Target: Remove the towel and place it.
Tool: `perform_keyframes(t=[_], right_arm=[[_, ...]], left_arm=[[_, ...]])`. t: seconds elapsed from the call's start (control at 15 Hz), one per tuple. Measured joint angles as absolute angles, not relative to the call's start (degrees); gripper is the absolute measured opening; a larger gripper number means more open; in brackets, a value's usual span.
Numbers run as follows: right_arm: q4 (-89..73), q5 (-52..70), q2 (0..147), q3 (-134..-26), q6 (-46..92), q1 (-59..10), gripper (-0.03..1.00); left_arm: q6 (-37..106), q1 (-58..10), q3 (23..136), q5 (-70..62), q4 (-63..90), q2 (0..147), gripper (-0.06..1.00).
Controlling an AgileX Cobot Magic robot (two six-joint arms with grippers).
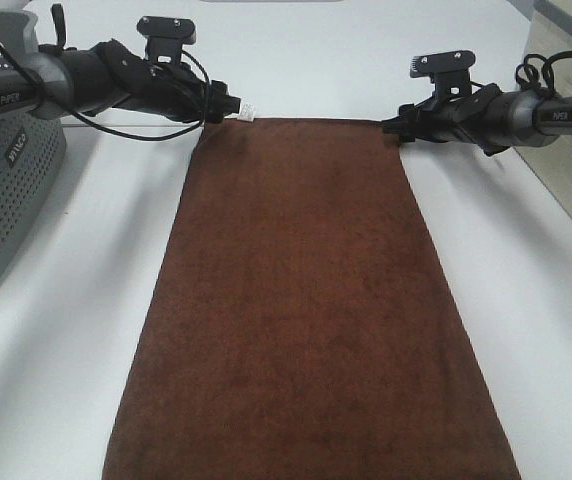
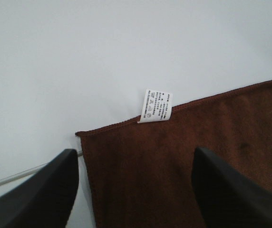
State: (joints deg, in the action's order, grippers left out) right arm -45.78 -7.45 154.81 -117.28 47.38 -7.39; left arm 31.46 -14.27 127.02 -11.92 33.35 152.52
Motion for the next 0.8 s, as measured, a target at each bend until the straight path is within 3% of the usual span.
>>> perform_keyframes(t=[0.8], right_arm=[[-42.69,6.02,154.70,-125.99,46.24,-7.28,0.65]], left_arm=[[31.46,-14.27,127.02,-11.75,33.35,152.52,0.62]])
